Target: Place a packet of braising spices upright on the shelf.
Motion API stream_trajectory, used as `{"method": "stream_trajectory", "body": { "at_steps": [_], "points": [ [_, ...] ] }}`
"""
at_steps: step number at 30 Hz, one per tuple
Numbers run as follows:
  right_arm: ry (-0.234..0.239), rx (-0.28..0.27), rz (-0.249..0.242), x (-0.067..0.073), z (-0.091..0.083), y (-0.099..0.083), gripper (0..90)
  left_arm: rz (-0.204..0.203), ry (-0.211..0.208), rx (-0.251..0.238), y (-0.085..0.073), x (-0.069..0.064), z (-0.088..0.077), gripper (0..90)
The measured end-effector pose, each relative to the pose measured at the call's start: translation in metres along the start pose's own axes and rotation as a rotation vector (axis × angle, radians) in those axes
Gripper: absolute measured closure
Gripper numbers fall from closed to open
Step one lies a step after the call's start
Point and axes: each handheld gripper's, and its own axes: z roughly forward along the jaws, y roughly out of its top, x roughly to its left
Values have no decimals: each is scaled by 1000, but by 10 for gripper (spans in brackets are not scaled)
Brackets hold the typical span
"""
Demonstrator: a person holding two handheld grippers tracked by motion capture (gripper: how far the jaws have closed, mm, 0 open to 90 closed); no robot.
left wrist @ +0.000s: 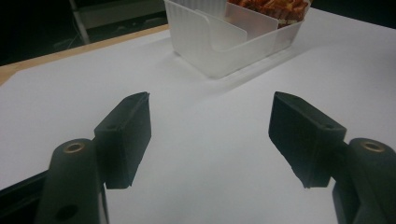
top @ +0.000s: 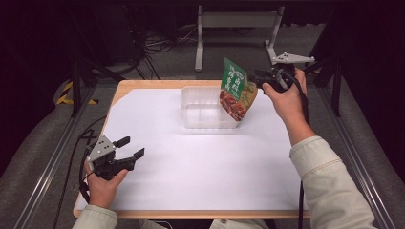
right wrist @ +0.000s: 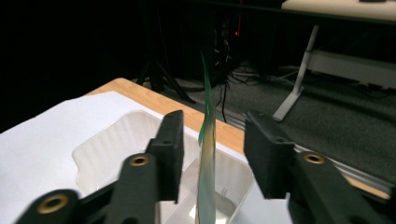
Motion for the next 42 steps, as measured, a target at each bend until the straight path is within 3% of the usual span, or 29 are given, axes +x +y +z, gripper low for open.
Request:
{"method": "stream_trajectory", "body": {
  "at_steps": [8,15,24,31,42],
  "points": [
    [39,-69,-52,1,-37,-11,329,-32,-22,-22,0,0,-1,300],
    [121,-111,-72,3,-68,-24,279,-25,-26,-31,3,-1,-3,292],
    [176,-118,-109,12,-94,-37,246,-17,-42,-48,4,-1,-4,282],
    [196,-122,-138,15,-106,-49,229,-8,-66,-58,4,-1,-7,267],
    [194,-101,-143,20,-107,-81,222,1,-90,-63,3,-2,-7,256]
  ]
}}
